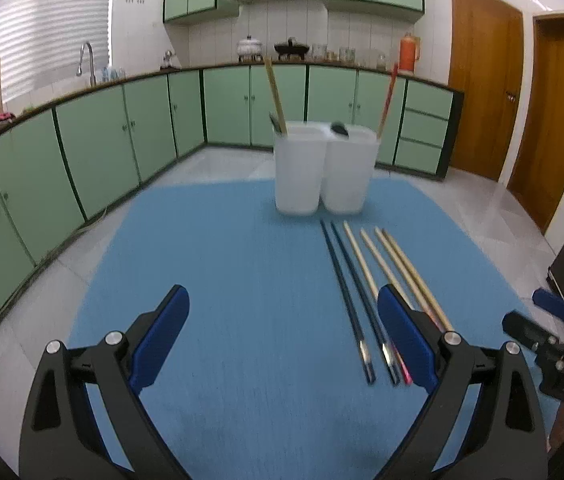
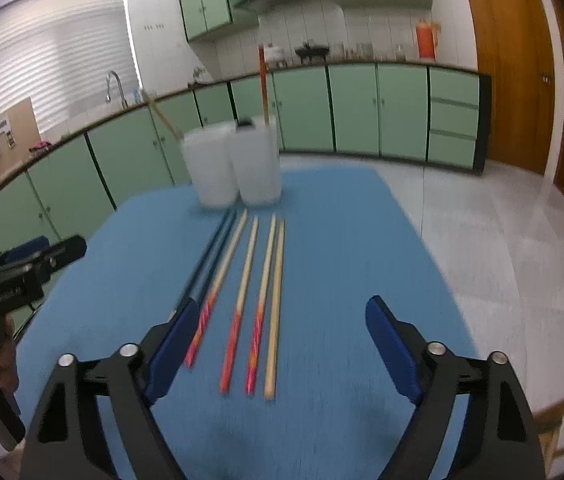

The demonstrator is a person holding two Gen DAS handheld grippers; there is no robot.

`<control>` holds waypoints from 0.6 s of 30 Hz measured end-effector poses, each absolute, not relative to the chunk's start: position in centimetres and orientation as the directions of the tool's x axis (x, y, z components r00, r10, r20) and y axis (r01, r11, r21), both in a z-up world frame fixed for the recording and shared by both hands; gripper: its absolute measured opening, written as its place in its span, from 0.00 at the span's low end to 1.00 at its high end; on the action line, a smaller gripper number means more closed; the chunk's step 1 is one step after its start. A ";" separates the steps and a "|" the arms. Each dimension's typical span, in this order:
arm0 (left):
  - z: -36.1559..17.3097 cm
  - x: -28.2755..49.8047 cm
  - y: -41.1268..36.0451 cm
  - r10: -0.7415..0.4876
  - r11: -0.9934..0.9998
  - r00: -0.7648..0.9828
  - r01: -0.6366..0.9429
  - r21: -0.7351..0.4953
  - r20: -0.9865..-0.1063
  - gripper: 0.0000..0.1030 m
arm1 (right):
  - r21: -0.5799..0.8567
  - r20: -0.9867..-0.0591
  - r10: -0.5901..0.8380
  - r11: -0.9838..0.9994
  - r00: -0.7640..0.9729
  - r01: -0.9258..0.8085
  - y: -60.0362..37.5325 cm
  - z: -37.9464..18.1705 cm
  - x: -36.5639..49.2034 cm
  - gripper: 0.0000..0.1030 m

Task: Organize utensils
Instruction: 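Withdraw both tools and move them toward the remaining chopsticks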

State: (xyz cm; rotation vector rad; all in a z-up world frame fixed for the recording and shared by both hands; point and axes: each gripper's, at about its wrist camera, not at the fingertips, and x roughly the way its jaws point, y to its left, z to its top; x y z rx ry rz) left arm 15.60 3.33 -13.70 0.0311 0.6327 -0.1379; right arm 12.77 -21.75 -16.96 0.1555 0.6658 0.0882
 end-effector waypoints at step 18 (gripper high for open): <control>-18.1 14.1 3.8 -0.096 0.993 0.740 0.121 -0.009 -0.665 0.90 | 0.106 -0.710 0.134 0.991 0.691 -0.083 -19.6 -21.8 11.0 0.20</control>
